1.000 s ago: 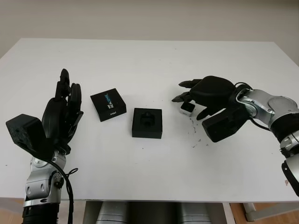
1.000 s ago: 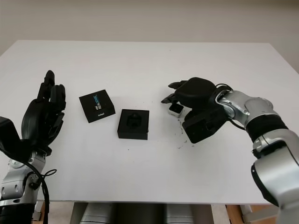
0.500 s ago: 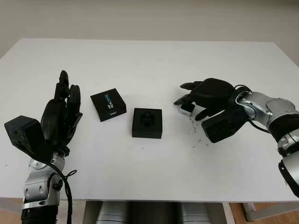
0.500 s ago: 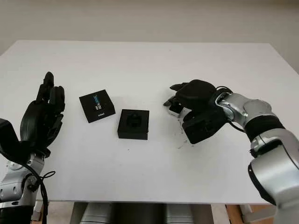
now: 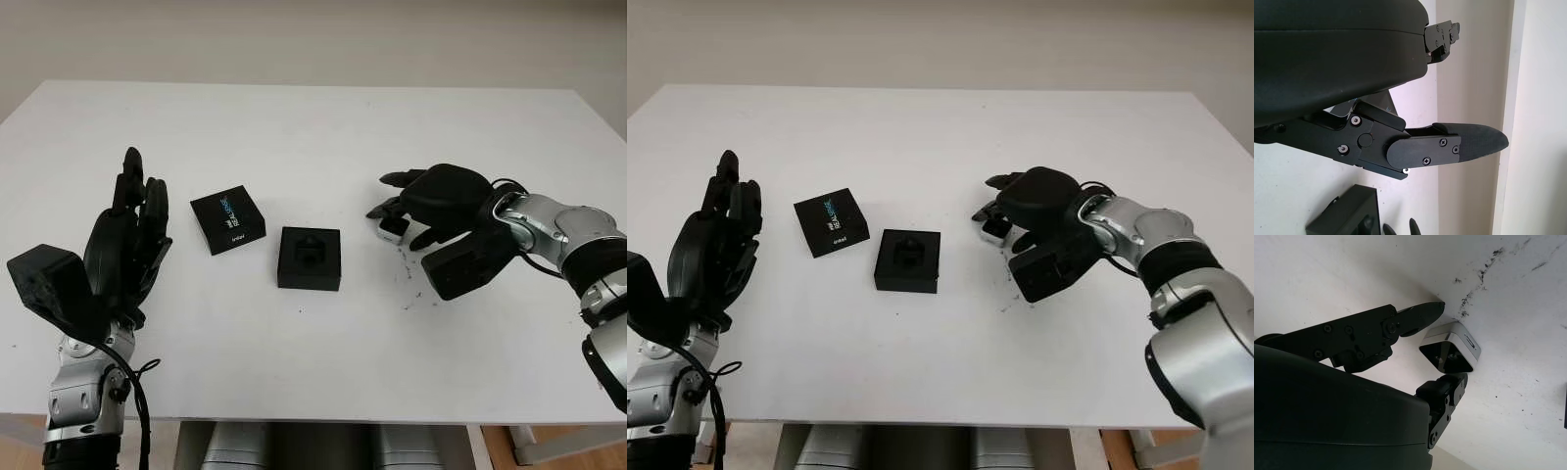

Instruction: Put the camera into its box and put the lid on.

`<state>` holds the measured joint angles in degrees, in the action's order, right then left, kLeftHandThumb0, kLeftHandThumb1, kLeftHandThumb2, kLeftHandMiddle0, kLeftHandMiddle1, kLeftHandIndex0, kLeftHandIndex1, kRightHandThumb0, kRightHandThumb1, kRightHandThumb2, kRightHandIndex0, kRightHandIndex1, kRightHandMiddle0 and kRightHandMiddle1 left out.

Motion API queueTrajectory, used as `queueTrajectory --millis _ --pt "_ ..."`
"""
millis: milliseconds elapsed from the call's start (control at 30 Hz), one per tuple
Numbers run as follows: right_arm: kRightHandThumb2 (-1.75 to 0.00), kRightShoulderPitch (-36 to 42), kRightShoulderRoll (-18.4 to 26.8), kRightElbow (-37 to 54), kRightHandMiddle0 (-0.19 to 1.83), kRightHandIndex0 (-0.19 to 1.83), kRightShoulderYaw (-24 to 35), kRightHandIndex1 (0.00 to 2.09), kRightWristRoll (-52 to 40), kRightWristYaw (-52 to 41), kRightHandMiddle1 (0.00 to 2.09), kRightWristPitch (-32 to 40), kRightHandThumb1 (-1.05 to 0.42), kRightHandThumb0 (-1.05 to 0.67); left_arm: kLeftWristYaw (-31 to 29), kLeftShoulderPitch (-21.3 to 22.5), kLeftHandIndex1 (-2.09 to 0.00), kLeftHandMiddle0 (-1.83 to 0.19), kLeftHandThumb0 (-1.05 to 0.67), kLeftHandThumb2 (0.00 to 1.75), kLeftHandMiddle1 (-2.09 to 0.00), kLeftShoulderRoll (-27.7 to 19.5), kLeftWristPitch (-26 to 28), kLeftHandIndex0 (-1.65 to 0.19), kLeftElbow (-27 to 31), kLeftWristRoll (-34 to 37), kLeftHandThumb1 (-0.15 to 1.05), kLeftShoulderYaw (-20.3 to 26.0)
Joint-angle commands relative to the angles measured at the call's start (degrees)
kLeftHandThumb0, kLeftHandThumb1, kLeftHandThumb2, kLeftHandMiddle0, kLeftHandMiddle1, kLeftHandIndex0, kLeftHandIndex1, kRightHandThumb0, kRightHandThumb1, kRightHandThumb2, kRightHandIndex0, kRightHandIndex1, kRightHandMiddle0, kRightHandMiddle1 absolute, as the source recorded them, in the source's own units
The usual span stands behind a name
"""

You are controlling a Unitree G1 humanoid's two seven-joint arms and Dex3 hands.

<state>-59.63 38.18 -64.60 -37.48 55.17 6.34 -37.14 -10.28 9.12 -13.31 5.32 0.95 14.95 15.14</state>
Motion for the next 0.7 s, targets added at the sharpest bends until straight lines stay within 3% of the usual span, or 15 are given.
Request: queueTrajectory --millis 0,167,200,300,367,667 --pt "-0.06 -0.93 0.2 -0.69 0.62 0.19 -0.64 0.05 0.47 0.03 0.15 0.89 -0.97 -0.29 -0.28 -0.25 0.0 0.19 -0.78 0.49 -0.02 -0.55 -0.09 0.19 0.89 0.29 1.05 0.49" --pt "-0.06 -0.61 0.14 -0.86 0.71 0.2 -0.25 0.06 -0.27 0.14 0.23 0.53 -1.0 -0.31 0.21 -0.15 -0.01 0.19 -0.78 0.5 -0.03 -0.4 -0.03 0.19 0.86 -0.35 1.05 0.09" --pt "-0.06 -0.47 0.13 -0.93 0.68 0.21 -0.01 0.06 -0.67 0.29 0.37 0.21 -1.0 -0.32 0.22 -0.07 -0.01 0.19 -0.78 0.5 -0.04 -0.4 0.15 0.19 0.84 -0.29 1.05 0.06" --pt "-0.05 -0.18 0.27 -0.9 0.41 0.25 0.33 0.06 -1.53 0.53 1.08 -0.48 -1.0 -0.34 0.15 -0.1 -0.01 0.19 -0.78 0.49 -0.04 -0.36 0.59 0.19 1.05 0.08 1.05 0.15" --pt "-0.05 -0.15 0.24 -1.09 0.35 0.26 0.49 0.06 -2.08 0.26 1.24 -0.54 -0.99 -0.34 0.0 -0.04 -0.01 0.19 -0.78 0.49 -0.04 -0.55 0.54 0.19 0.88 -0.13 1.05 0.07" --pt "-0.05 0.76 0.77 -0.71 0.32 0.31 1.4 0.07 -3.69 0.2 1.39 -1.57 -0.98 -0.35 0.12 0.23 -0.03 0.19 -0.75 0.5 -0.05 -0.35 0.34 0.19 0.32 -0.5 1.05 -0.31"
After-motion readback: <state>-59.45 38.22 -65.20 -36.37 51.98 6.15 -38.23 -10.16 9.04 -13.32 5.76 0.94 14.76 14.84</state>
